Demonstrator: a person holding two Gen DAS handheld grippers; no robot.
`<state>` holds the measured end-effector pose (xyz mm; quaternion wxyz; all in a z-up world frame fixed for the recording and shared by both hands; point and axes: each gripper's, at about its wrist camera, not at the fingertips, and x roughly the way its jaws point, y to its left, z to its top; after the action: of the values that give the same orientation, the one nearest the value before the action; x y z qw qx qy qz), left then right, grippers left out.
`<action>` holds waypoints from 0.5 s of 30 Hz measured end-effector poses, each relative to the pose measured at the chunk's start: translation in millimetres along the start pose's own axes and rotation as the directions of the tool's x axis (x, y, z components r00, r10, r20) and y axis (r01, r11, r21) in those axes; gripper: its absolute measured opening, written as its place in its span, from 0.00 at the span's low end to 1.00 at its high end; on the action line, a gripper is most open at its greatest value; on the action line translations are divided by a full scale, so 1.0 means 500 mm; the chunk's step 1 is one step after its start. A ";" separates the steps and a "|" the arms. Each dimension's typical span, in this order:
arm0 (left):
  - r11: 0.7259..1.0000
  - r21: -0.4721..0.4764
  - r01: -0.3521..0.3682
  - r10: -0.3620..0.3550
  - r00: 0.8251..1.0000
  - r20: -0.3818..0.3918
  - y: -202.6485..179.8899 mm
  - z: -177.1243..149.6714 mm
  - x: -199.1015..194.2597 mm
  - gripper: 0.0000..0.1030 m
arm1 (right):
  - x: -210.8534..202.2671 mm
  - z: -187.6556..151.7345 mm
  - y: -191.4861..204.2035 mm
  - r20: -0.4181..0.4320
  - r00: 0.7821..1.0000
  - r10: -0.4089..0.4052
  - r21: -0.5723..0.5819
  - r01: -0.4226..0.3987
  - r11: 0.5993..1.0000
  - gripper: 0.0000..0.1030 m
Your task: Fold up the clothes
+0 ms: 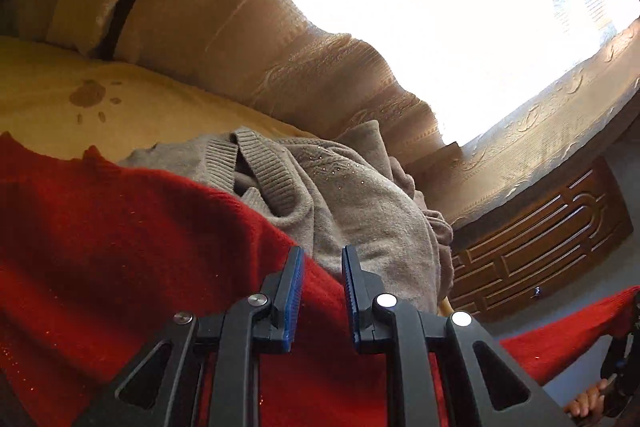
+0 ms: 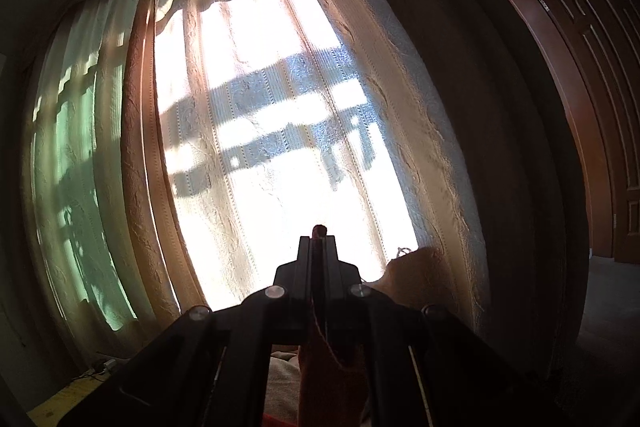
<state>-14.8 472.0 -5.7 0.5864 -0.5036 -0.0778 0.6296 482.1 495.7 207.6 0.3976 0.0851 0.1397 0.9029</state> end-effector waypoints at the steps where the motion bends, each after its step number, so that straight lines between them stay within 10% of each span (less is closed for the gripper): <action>1: 1.000 -0.008 -0.001 0.001 1.000 0.004 0.011 -0.006 -0.033 0.20 | 0.022 -0.011 0.007 -0.025 1.000 0.012 0.009 -0.012 1.000 0.05; 9: 0.997 -0.075 -0.009 0.018 0.994 0.109 0.101 -0.083 -0.259 0.20 | 0.191 -0.104 0.193 -0.199 0.952 0.231 0.015 -0.233 0.972 0.05; 12: 0.990 -0.135 -0.040 0.063 0.982 0.175 0.155 -0.114 -0.342 0.20 | 0.238 -0.162 0.342 -0.290 0.878 0.379 -0.010 -0.399 0.917 0.05; 15: 0.975 -0.209 -0.080 0.125 0.969 0.213 0.217 -0.144 -0.398 0.20 | 0.279 -0.250 0.488 -0.432 0.760 0.485 -0.031 -0.550 0.834 0.07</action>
<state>-73.2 241.6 -7.2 0.4872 -0.4882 -0.1799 0.7013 186.4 418.7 173.3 0.0992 -0.1005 0.1191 0.9828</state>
